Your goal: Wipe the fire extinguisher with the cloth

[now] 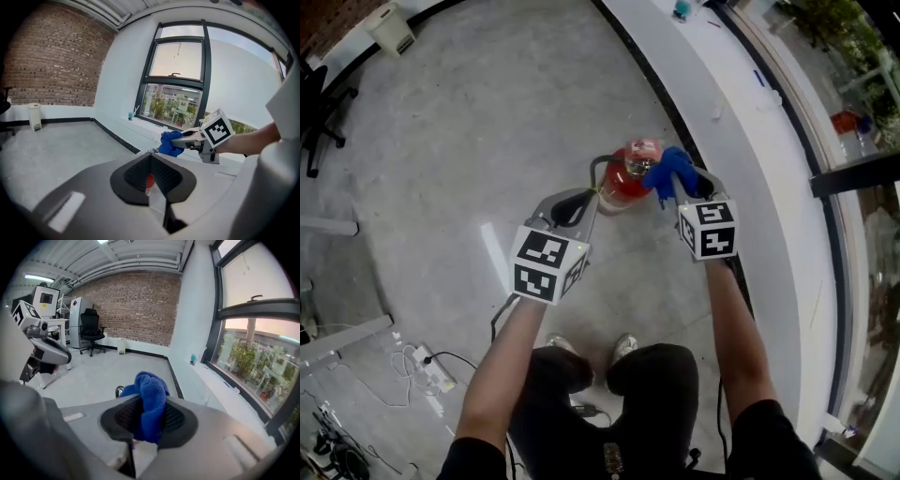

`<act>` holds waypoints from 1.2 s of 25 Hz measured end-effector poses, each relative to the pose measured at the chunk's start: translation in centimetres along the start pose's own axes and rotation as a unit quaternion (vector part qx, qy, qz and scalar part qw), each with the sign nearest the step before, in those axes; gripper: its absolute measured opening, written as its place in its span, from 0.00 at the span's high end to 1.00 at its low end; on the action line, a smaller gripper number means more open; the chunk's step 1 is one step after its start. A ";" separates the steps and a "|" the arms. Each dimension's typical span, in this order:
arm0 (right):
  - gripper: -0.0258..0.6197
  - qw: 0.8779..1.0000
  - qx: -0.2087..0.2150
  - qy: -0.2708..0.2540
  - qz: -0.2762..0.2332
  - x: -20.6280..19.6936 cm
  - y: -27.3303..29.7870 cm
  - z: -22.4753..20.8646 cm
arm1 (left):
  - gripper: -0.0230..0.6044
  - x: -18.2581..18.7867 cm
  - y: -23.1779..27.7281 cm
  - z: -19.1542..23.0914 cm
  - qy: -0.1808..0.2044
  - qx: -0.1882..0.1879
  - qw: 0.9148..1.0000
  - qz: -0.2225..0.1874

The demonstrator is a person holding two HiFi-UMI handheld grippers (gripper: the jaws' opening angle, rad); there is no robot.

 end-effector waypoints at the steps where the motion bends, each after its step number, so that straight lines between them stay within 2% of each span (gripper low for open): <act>1: 0.83 1.000 -0.008 -0.001 -0.012 -0.1 0.7 0.2 | 0.96 -0.7 0.9 0.6 0.003 0.001 1.000 -0.004; 5: 0.83 0.997 -0.037 -0.044 -0.050 0.5 2.2 2.2 | 0.96 -3.7 3.2 3.0 0.014 0.005 1.000 -0.019; 8: 0.83 0.993 -0.039 -0.092 -0.070 1.8 3.4 4.2 | 0.96 -4.8 4.0 4.3 0.018 0.005 0.999 -0.039; 15: 0.83 0.980 -0.043 -0.161 -0.107 2.9 4.7 8.2 | 0.96 -6.6 3.4 5.4 0.034 0.015 0.997 -0.066; 19: 0.83 0.977 -0.017 -0.193 -0.092 3.4 6.2 11.4 | 0.96 -6.8 1.7 5.5 0.036 0.024 0.997 -0.067; 23: 0.83 0.972 -0.011 -0.224 -0.067 2.3 7.5 13.1 | 0.96 -6.6 0.4 5.4 0.053 0.034 0.996 -0.062; 26: 0.83 0.965 -0.004 -0.253 -0.068 1.5 7.7 14.0 | 0.96 -6.5 0.3 5.6 0.058 0.042 0.996 -0.062; 30: 0.83 0.962 -0.011 -0.259 -0.085 0.1 6.2 13.3 | 0.96 -7.0 1.3 5.1 0.060 0.043 0.996 -0.055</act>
Point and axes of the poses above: the fingertips, and each gripper's own axes: y forward along the fingers, z to its left, x out of its top, the point moved 2 cm from there along -y, backward along the fingers, and after that the axes turned 15 degrees about -y, right-handed, at the moved point
